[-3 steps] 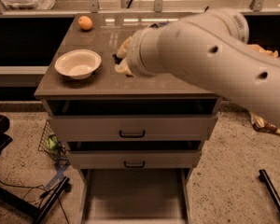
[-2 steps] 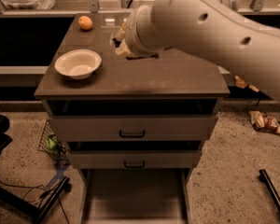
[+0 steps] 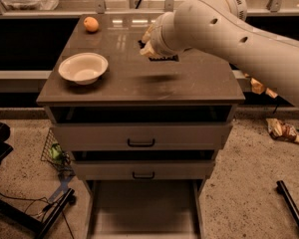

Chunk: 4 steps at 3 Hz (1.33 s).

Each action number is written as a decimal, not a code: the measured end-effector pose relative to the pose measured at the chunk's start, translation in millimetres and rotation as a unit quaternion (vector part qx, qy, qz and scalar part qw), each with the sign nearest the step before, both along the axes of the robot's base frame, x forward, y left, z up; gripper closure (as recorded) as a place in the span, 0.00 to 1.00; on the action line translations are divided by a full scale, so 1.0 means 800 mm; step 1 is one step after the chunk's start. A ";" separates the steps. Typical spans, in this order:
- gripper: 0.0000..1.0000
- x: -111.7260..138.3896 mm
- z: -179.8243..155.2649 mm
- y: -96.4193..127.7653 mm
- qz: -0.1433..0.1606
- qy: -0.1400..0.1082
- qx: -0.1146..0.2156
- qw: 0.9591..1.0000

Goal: Pick rxbar chocolate from bottom drawer and place on counter

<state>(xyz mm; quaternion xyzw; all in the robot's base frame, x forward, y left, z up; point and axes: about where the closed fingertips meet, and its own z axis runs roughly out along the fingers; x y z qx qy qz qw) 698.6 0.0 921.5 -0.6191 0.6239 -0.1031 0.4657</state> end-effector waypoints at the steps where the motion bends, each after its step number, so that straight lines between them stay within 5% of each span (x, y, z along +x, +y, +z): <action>1: 0.75 -0.004 0.004 0.004 0.003 -0.001 -0.002 1.000; 4: 0.06 -0.005 0.002 0.009 0.006 0.000 -0.003 1.000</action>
Offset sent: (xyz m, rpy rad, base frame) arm -0.0026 0.0028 0.0028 -0.0038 -0.0024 0.0058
